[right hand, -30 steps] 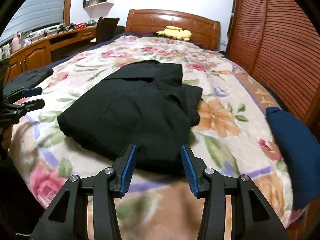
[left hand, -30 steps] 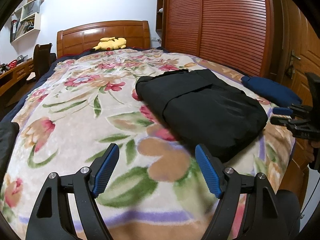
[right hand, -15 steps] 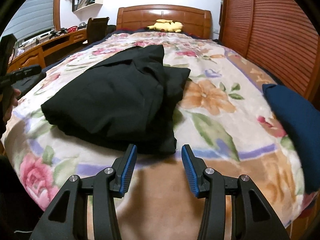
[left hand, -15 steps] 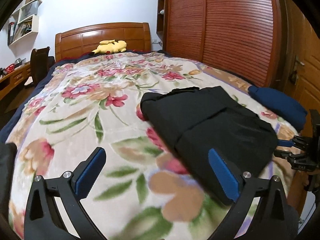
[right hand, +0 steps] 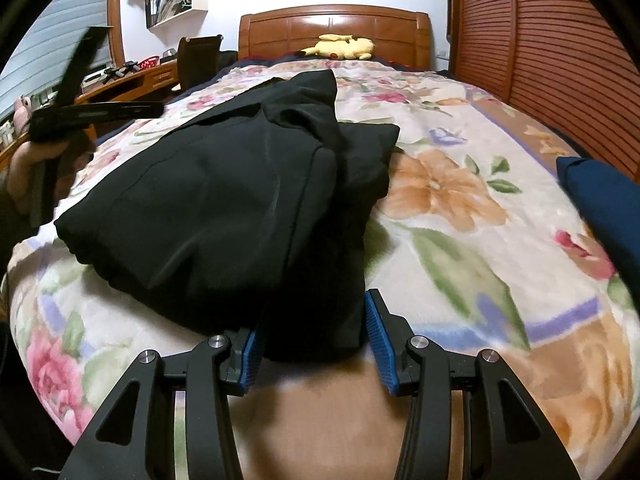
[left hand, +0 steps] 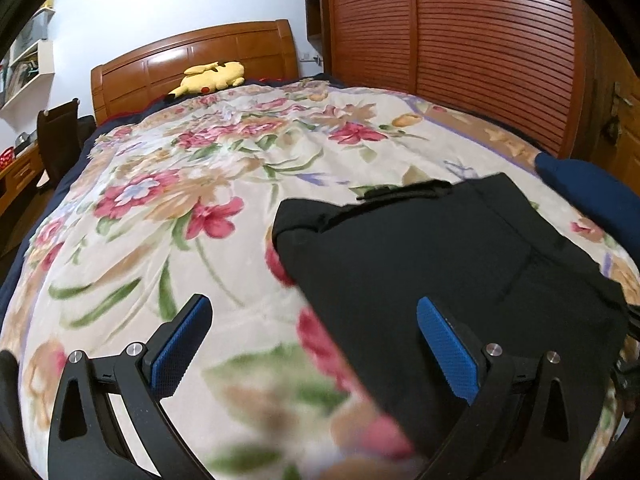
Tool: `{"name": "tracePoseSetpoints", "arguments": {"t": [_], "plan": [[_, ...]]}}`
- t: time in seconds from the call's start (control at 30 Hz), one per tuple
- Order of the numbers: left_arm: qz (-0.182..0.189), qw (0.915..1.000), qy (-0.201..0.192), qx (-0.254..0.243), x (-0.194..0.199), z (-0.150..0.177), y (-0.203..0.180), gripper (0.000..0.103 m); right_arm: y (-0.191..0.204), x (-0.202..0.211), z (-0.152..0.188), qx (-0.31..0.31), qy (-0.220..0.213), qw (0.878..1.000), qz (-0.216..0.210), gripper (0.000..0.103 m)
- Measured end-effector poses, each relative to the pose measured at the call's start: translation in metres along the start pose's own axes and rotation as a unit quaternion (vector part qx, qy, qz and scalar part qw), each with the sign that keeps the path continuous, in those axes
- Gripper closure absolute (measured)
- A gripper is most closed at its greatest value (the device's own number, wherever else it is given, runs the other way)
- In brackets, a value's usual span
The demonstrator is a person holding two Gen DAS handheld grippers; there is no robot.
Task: Fold large clothes
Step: 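Move both open tools to the sides of the folded coat bundle, then grasp the coat bundle with the left tool while the right tool grasps it too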
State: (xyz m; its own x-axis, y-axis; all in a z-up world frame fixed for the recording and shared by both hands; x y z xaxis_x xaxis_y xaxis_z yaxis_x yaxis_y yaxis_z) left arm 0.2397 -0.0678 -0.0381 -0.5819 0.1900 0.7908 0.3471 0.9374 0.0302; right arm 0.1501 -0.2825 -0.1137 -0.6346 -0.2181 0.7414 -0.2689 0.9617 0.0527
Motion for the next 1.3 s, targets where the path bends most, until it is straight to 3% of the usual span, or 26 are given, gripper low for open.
{"name": "tracePoseSetpoints", "arguments": {"t": [0.33,0.53,0.63,0.83,0.93,1.07,1.13,1.2,1.3], "plan": [[-0.010,0.9992,0.029,0.023,-0.058,-0.040,0.019,0.001,0.006,-0.007,0.004,0.009,-0.019,1.000,0.020,0.055],[0.034,0.9951,0.054,0.076,-0.089,-0.041,0.036,0.000,0.006,-0.006,0.009,0.002,-0.027,1.000,0.008,0.054],[0.020,0.9946,0.064,0.079,-0.100,-0.040,0.040,0.000,0.005,-0.006,0.010,0.001,-0.029,1.000,0.006,0.054],[0.029,0.9936,0.076,0.078,-0.112,-0.039,0.037,0.002,0.003,-0.007,0.009,-0.002,-0.030,1.000,0.002,0.054],[0.050,0.9925,0.084,0.074,-0.115,-0.039,0.031,0.016,0.003,-0.008,0.010,-0.004,-0.031,1.000,0.001,0.054],[0.085,0.9882,0.105,0.071,-0.118,-0.033,0.014,0.052,0.003,-0.009,0.009,-0.002,-0.025,1.000,0.005,0.054],[0.066,0.9902,0.107,0.059,-0.116,-0.033,0.010,0.060,0.005,-0.009,0.008,0.002,-0.020,1.000,0.007,0.054],[0.053,0.9914,0.110,0.047,-0.111,-0.034,0.005,0.076,0.004,-0.010,0.006,0.000,-0.017,1.000,0.004,0.056],[0.029,0.9935,0.104,0.037,-0.096,-0.036,0.002,0.084,0.003,-0.010,0.005,-0.006,-0.012,1.000,-0.009,0.064]]}}
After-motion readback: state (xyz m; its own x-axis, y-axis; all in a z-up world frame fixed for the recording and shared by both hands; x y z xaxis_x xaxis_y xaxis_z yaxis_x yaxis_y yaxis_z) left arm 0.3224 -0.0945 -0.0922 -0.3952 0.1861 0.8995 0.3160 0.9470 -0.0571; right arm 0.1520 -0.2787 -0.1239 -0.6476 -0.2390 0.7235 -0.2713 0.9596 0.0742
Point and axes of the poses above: each gripper's, at about its wrist camera, not at the fingertips, and x roughly against the way its jaws point, y to its left, z to its underside, the point moved 9 cm from there along -x, roughly the way its jaws point, and after that the axes turned 13 degrees about y, right-handed, at the moved point
